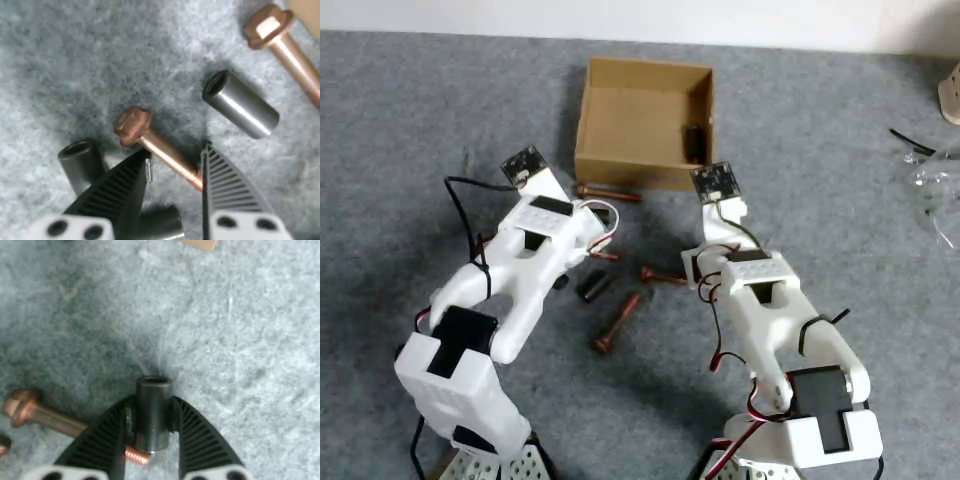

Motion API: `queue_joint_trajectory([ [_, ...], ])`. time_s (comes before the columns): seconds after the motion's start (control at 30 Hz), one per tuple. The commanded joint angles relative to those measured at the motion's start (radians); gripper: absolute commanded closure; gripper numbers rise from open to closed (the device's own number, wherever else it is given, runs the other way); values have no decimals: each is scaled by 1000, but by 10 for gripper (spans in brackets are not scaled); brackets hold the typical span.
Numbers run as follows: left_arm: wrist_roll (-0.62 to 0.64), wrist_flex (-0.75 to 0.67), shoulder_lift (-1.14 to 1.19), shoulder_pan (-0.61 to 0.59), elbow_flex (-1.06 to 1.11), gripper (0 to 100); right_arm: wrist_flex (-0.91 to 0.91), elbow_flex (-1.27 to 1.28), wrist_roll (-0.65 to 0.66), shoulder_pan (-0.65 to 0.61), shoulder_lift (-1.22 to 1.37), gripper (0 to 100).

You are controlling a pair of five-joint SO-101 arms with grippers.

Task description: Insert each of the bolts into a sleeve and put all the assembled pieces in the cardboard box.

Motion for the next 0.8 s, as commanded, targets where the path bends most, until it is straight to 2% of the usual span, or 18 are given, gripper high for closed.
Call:
queue_joint_trajectory([
  [0.0, 5, -38, 27, -15, -50, 846, -28, -41, 14, 16, -13, 995],
  [0.27, 5, -38, 27, -15, -50, 858, -28, -41, 14, 16, -13, 995],
  [0.4, 3, -38, 27, -16, -54, 1000, -28, -41, 14, 16, -15, 995],
  [0.77, -5, -40, 19, -16, -58, 995, -28, -41, 14, 16, -15, 995],
])
